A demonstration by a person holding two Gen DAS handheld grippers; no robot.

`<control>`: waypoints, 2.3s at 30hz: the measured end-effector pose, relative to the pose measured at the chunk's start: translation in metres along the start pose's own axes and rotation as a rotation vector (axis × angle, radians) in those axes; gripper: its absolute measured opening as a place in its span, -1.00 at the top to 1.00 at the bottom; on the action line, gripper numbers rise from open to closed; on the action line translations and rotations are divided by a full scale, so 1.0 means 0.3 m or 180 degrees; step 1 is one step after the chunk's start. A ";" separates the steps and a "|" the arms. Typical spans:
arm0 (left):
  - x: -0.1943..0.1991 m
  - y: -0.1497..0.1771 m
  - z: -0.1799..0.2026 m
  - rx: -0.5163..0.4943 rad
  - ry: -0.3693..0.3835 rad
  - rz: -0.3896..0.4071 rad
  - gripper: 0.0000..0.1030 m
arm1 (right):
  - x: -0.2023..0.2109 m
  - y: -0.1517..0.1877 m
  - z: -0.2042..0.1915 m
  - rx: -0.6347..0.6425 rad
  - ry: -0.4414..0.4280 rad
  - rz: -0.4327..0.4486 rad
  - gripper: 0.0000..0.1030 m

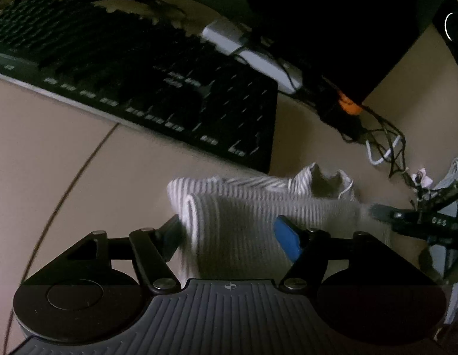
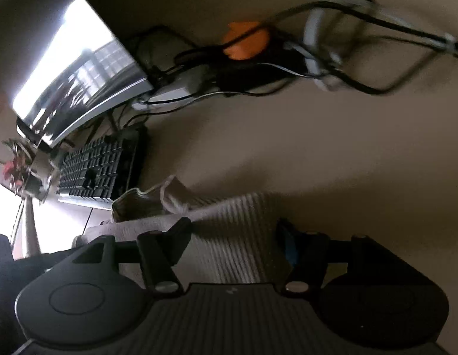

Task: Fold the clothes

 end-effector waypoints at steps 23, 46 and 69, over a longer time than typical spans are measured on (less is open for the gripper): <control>-0.051 0.007 0.128 -0.0662 0.0061 -0.0083 0.33 | -0.016 -0.001 -0.093 0.0406 -0.0031 -0.0191 0.44; -0.095 -0.116 0.855 -0.2029 0.0745 0.0301 0.47 | 0.492 0.000 0.259 -0.0274 0.0024 0.0803 0.59; 0.386 0.237 0.199 -0.1487 0.0348 0.0255 -0.09 | 0.578 0.657 -0.293 0.1253 0.0734 0.0305 -0.32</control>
Point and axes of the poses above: each gripper's, at about its wrist camera, not at the fingertips, and x roughly against the way its jaws point, z to its right, y to its underside, the point moved 2 cm from there along -x, roughly the way its jaws point, and after that the axes turned 1 degree about -z, right-handed, at the moved point
